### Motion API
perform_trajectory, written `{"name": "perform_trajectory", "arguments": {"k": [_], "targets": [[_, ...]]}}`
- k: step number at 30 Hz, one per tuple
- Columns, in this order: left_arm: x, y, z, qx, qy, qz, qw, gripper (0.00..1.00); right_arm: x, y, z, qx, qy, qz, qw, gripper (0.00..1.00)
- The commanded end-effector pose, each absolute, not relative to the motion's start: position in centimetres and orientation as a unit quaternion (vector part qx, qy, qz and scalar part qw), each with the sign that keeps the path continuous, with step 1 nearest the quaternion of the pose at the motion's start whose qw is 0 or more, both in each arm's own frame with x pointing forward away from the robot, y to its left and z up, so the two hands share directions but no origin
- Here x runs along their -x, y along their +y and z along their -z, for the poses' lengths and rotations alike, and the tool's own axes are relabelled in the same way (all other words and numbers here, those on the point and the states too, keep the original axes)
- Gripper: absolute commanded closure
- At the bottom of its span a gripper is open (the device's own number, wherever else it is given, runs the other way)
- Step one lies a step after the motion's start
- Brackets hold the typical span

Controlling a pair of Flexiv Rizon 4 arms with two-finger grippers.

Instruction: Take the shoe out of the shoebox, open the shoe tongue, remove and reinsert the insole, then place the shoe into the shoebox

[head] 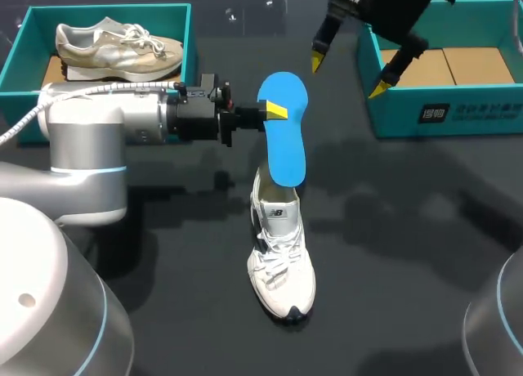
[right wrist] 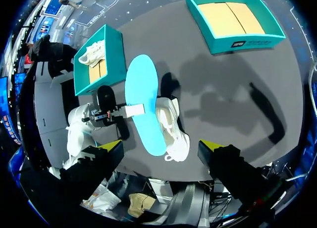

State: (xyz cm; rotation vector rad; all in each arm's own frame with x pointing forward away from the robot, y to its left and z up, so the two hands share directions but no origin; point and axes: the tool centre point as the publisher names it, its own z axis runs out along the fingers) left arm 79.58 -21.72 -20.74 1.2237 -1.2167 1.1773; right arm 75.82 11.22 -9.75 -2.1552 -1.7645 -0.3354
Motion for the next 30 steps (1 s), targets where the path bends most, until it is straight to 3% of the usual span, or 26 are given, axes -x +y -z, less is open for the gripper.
{"name": "perform_trajectory", "arguments": {"k": [1,30], "targets": [[-79.6,-21.8,20.8,-0.506,-0.503,-0.488,0.502,1.00,-76.3,10.6,10.8,0.704,-0.560,0.292,0.324,0.00],[-79.6,-21.8,20.8,-0.506,-0.503,-0.488,0.502,1.00,-75.8,11.2,15.9,0.636,-0.481,0.416,0.436,0.00]]}}
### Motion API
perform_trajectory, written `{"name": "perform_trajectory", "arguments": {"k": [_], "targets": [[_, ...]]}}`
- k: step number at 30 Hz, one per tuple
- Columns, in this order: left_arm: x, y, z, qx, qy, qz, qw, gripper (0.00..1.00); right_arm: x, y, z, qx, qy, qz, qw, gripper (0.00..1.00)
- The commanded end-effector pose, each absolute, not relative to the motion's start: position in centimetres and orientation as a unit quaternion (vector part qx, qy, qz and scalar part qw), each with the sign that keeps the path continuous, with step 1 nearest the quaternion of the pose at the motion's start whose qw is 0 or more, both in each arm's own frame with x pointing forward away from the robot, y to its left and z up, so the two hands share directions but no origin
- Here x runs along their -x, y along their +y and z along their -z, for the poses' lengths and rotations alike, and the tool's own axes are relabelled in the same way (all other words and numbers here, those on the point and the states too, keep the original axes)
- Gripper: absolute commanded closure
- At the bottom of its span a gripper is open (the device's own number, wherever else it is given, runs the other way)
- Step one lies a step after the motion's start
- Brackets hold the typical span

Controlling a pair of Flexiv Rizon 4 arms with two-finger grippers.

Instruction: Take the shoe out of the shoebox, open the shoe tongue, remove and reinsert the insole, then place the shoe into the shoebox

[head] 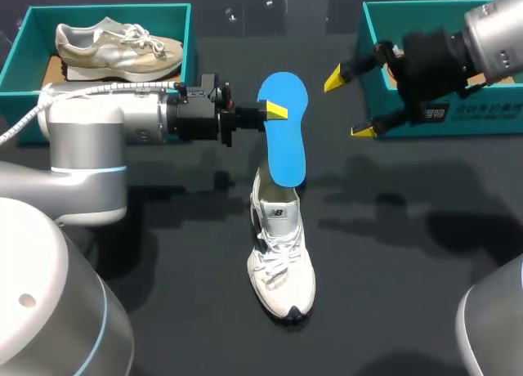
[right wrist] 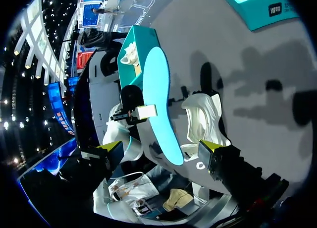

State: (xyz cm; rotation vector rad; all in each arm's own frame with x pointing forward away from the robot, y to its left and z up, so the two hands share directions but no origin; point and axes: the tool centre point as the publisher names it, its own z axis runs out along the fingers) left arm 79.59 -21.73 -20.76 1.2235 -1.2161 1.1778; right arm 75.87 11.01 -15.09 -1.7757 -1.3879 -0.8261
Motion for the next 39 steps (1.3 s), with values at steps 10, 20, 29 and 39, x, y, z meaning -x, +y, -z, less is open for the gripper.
{"name": "perform_trajectory", "arguments": {"k": [10,20,29,39], "targets": [[-79.1,-21.0,19.6,-0.459,-0.538,-0.542,0.455,1.00,-75.9,11.7,16.4,0.631,-0.477,0.419,0.446,0.00],[-79.4,-19.7,16.7,-0.341,-0.602,-0.651,0.313,1.00,-76.2,12.1,16.7,0.611,-0.487,0.434,0.449,0.00],[-80.2,-19.4,14.9,-0.202,-0.626,-0.741,0.133,1.00,-76.4,12.4,16.8,0.605,-0.488,0.441,0.449,0.00],[-80.7,-19.7,14.0,-0.022,-0.631,-0.774,-0.045,1.00,-76.6,12.4,17.0,0.582,-0.486,0.465,0.458,0.00]]}}
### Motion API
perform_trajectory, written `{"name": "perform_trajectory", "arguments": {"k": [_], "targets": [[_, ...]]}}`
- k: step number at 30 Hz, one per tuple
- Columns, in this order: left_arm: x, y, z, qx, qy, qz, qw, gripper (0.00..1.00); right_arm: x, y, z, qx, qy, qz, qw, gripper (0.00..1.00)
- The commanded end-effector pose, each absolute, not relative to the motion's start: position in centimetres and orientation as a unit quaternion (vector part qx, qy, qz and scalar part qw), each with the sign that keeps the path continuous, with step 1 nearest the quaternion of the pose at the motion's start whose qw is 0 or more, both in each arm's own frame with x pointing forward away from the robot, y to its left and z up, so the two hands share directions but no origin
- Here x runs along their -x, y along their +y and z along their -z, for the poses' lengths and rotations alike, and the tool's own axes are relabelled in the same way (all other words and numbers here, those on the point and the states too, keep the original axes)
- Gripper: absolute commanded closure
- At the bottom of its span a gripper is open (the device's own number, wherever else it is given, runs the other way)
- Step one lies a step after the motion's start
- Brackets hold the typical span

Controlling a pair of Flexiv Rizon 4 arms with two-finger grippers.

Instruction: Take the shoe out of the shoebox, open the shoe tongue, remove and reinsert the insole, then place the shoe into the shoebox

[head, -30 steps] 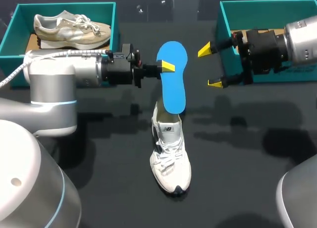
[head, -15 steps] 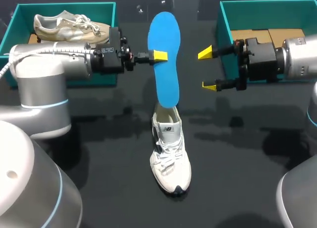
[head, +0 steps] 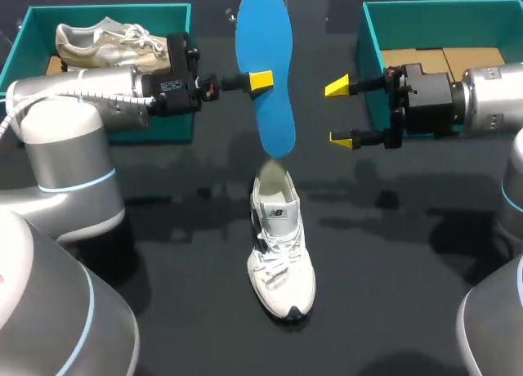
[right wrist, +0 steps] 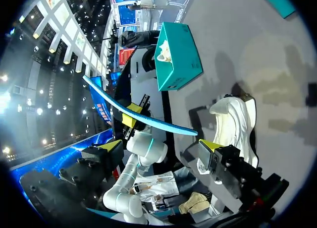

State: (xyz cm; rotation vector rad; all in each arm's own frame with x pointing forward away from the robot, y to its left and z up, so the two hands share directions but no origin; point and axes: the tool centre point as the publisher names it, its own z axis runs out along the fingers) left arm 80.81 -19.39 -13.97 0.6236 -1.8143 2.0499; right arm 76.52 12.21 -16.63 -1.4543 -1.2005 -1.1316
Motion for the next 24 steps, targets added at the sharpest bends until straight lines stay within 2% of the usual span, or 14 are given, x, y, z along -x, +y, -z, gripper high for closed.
{"name": "perform_trajectory", "arguments": {"k": [1,24], "targets": [[-80.8,-19.7,14.0,-0.010,-0.631,-0.773,-0.059,1.00,-76.6,12.4,17.0,0.578,-0.487,0.467,0.459,0.00],[-81.4,-18.6,13.8,0.238,-0.663,-0.677,-0.211,1.00,-76.6,12.1,17.2,0.558,-0.487,0.483,0.467,0.00]]}}
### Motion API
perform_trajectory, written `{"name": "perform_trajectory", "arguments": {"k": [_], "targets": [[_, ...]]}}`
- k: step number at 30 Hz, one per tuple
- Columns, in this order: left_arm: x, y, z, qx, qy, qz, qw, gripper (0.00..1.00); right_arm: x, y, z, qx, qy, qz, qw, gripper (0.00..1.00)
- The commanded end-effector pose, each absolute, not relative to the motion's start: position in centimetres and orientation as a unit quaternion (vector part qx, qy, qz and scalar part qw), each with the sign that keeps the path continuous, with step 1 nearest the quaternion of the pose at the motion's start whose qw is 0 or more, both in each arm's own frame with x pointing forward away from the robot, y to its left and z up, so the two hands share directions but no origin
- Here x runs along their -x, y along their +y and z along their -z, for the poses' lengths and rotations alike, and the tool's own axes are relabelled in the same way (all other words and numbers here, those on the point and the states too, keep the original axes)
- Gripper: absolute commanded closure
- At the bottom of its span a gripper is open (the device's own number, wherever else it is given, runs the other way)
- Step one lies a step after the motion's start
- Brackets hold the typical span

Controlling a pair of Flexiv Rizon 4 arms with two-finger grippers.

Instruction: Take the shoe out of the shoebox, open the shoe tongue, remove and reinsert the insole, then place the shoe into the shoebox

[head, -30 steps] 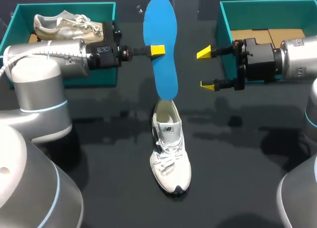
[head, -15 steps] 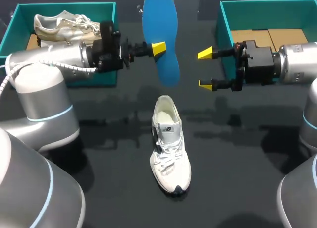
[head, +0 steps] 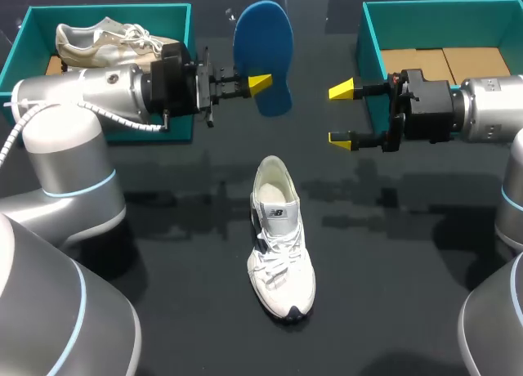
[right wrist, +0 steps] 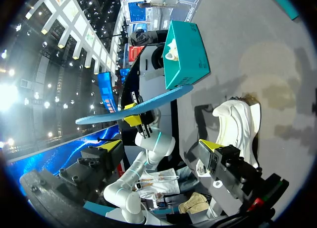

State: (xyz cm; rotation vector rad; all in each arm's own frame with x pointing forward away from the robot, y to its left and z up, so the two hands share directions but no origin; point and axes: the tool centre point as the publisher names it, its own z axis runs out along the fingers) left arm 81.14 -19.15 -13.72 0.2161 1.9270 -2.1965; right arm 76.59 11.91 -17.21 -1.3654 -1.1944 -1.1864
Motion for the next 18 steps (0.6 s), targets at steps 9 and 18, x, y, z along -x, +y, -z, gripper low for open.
{"name": "perform_trajectory", "arguments": {"k": [9,18], "targets": [[-81.75,-18.07,14.15,-0.272,0.675,0.633,0.263,1.00,-76.60,12.10,17.19,0.558,-0.487,0.483,0.467,0.00],[-81.75,-18.07,14.15,-0.272,0.675,0.633,0.263,1.00,-76.60,12.10,17.19,0.558,-0.487,0.483,0.467,0.00]]}}
